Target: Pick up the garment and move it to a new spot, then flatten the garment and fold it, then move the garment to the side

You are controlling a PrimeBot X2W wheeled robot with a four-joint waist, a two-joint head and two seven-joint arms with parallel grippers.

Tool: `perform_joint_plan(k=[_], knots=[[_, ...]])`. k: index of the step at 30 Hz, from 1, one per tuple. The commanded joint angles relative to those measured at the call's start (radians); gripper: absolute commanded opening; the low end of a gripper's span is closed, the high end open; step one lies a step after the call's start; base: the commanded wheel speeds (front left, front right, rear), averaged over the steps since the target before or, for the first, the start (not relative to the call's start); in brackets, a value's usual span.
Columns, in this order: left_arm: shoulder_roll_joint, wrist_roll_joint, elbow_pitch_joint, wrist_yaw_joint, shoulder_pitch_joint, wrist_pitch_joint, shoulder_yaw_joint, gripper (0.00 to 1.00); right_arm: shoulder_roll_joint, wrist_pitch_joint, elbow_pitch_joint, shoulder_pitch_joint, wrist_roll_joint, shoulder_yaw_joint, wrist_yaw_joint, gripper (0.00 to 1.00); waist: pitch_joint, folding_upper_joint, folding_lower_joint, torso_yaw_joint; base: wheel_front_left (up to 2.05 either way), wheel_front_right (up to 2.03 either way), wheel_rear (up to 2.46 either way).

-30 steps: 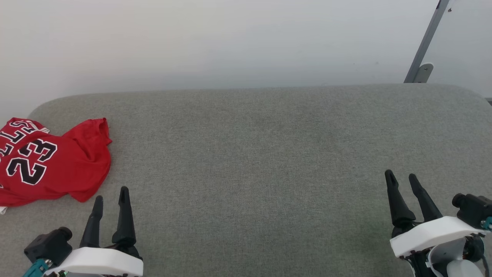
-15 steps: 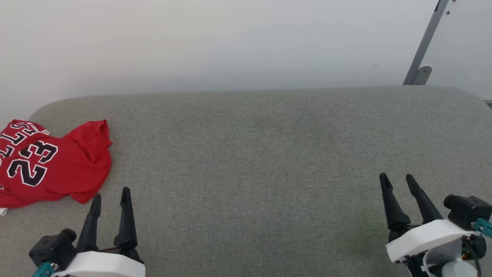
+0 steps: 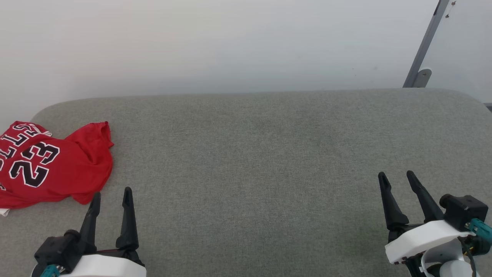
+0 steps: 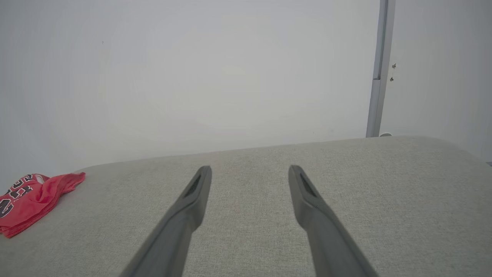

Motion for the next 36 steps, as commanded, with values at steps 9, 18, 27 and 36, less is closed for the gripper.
perform_joint_plan(k=[9, 18, 27, 36], knots=[[0.007, 0.081, -0.011, -0.012, 0.017, -0.024, -0.001, 1.00, -0.013, -0.020, -0.012, 0.012, -0.069, 0.006, 0.000, 1.00, -0.004, -0.0001, 0.0000, 0.006, 0.00, 0.00, 0.00], [0.023, 0.112, 0.000, -0.024, 0.018, -0.037, -0.014, 1.00, -0.018, -0.024, -0.024, 0.015, -0.119, 0.015, 0.000, 1.00, -0.010, -0.0001, 0.0000, 0.017, 0.00, 0.00, 0.00], [0.033, 0.086, 0.014, -0.029, 0.009, -0.036, -0.015, 1.00, -0.013, -0.021, -0.026, 0.016, -0.125, 0.021, 0.000, 1.00, -0.015, -0.0001, 0.0000, 0.033, 0.00, 0.00, 0.00], [0.035, 0.056, 0.031, 0.005, -0.007, -0.017, 0.020, 1.00, -0.018, -0.015, -0.028, -0.009, -0.114, 0.078, 0.000, 1.00, -0.019, -0.0001, 0.0000, 0.082, 0.00, 0.00, 0.00]])
